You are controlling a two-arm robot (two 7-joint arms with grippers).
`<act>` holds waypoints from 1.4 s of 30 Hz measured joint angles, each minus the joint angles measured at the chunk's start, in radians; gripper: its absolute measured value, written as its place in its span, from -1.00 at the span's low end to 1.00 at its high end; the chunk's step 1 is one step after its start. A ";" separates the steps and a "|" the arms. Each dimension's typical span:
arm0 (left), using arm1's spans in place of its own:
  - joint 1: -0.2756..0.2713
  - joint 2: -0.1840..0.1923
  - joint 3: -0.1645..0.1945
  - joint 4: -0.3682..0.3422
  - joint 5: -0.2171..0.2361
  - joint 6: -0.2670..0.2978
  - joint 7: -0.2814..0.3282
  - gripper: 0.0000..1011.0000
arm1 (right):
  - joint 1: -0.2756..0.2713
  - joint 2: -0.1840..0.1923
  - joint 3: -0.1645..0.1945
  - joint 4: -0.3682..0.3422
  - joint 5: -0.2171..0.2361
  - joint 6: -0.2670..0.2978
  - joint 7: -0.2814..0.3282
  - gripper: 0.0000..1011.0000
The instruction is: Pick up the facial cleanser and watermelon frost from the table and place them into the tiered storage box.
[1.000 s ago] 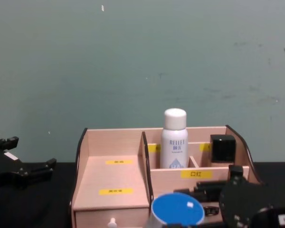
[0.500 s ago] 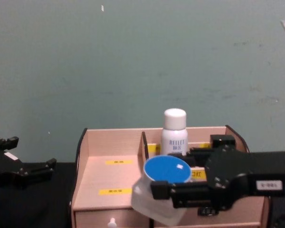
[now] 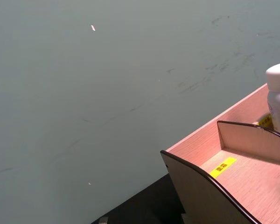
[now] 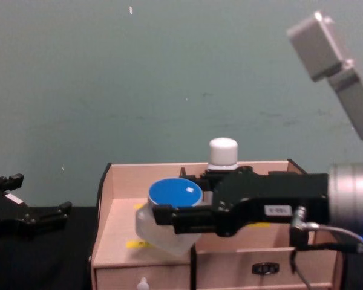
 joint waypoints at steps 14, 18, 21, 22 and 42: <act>0.000 0.000 0.000 0.000 0.000 0.000 0.000 1.00 | 0.075 -0.121 -0.010 0.135 -0.046 0.015 -0.035 0.46; 0.000 0.000 0.000 0.000 0.000 0.000 0.000 1.00 | 0.091 -0.147 -0.020 0.166 -0.073 0.028 -0.050 0.46; 0.000 0.000 0.000 0.000 0.000 0.000 0.000 1.00 | 0.099 -0.165 -0.024 0.186 -0.094 0.037 -0.061 0.46; 0.000 0.000 0.000 0.000 0.000 0.000 0.000 1.00 | 0.101 -0.169 -0.025 0.190 -0.097 0.038 -0.063 0.46; 0.000 0.000 0.000 0.000 0.000 0.000 0.000 1.00 | 0.104 -0.229 -0.011 0.243 -0.149 0.060 -0.098 0.46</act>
